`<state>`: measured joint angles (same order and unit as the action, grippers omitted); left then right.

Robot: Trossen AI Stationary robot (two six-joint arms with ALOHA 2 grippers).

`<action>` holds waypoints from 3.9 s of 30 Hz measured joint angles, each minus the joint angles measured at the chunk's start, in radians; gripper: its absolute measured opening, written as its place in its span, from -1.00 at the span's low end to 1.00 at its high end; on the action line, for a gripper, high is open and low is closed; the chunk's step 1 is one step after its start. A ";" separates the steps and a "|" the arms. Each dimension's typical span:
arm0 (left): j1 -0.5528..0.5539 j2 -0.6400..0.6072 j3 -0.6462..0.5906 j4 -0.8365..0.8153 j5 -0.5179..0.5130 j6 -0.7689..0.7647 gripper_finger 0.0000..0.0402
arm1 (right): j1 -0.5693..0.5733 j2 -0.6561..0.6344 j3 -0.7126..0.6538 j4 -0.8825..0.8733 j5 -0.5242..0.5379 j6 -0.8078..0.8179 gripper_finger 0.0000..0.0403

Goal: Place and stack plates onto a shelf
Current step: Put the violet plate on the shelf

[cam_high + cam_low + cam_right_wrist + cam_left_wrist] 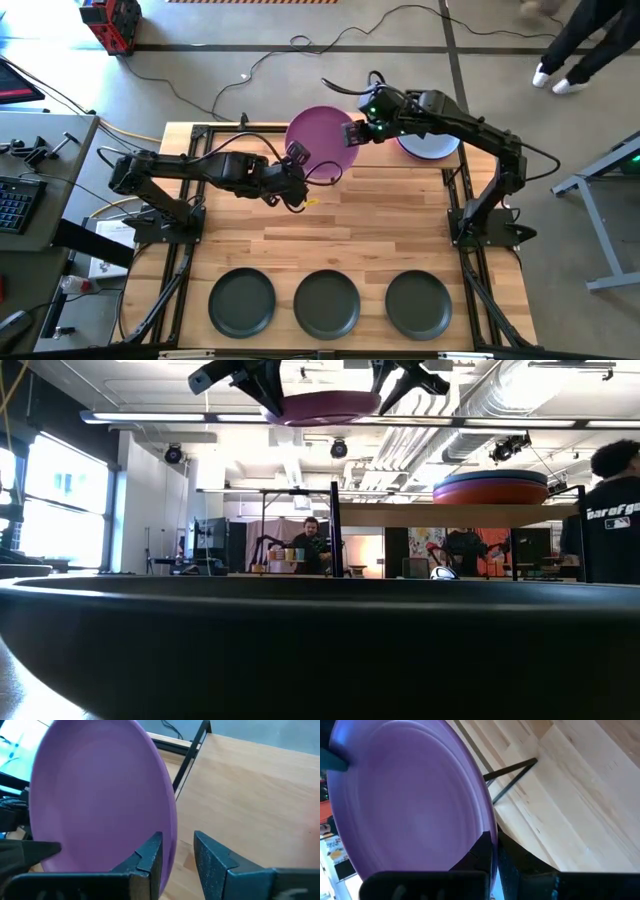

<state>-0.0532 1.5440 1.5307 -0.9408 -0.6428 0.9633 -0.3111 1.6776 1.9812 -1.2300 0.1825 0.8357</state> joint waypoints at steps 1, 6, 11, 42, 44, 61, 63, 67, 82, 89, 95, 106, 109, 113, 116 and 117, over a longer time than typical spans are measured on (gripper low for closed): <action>0.000 0.000 0.000 0.003 0.000 0.000 -0.99 | 0.000 0.002 0.000 -0.007 0.000 0.002 -0.54; 0.000 0.000 0.000 0.026 0.001 0.000 -0.99 | 0.000 0.007 0.000 0.000 -0.009 -0.004 -0.59; 0.000 0.000 0.000 0.028 0.002 -0.007 -0.99 | 0.000 0.007 0.000 0.005 -0.019 -0.014 -0.86; -0.002 -0.006 0.001 -0.024 0.036 -0.521 -0.46 | -0.004 0.005 0.000 0.007 -0.014 0.003 -1.00; -0.002 -0.007 0.002 -0.041 0.054 -0.556 -0.47 | -0.008 0.002 0.000 0.011 -0.008 0.003 -1.00; -0.002 -0.007 0.000 0.081 -0.102 -0.534 -0.47 | -0.041 -0.010 0.002 0.039 0.004 0.013 -1.00; -0.002 -0.007 0.000 0.124 -0.103 -0.493 -0.47 | -0.039 -0.005 0.002 0.036 0.018 0.014 -1.00; -0.004 -0.007 0.000 0.174 -0.095 -0.431 -0.47 | -0.039 -0.001 0.002 0.037 0.049 0.005 -1.00; 0.001 -0.007 0.000 0.185 -0.271 -0.419 -0.47 | -0.194 0.002 0.001 0.017 0.028 -0.135 -1.00; 0.013 -0.007 0.000 0.182 -0.426 -0.450 -0.47 | -0.302 -0.002 0.001 0.015 -0.034 -0.251 -1.00; 0.066 -0.037 0.002 0.107 -0.444 -0.560 -0.47 | -0.361 -0.014 0.000 -0.043 -0.083 -0.328 -1.00; 0.182 -0.121 0.001 -0.028 -0.331 -0.767 -0.47 | -0.372 -0.016 0.000 -0.100 -0.078 -0.373 -1.00; 0.203 -0.135 0.001 -0.043 -0.326 -0.783 -0.47 | -0.372 -0.016 0.000 -0.121 -0.078 -0.365 -1.00; 0.223 -0.137 0.001 -0.047 -0.325 -0.786 -0.47 | -0.341 -0.016 0.000 -0.189 -0.021 -0.323 -1.00; 0.238 -0.137 0.001 -0.052 -0.323 -0.784 -0.47 | -0.296 -0.016 0.000 -0.237 0.014 -0.288 -1.00; 0.242 -0.137 0.001 -0.053 -0.317 -0.778 -0.47 | -0.278 -0.016 0.000 -0.246 0.026 -0.276 -1.00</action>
<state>0.1888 1.4071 1.5314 -0.9938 -0.9599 0.1857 -0.5894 1.6615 1.9812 -1.4759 0.2089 0.5602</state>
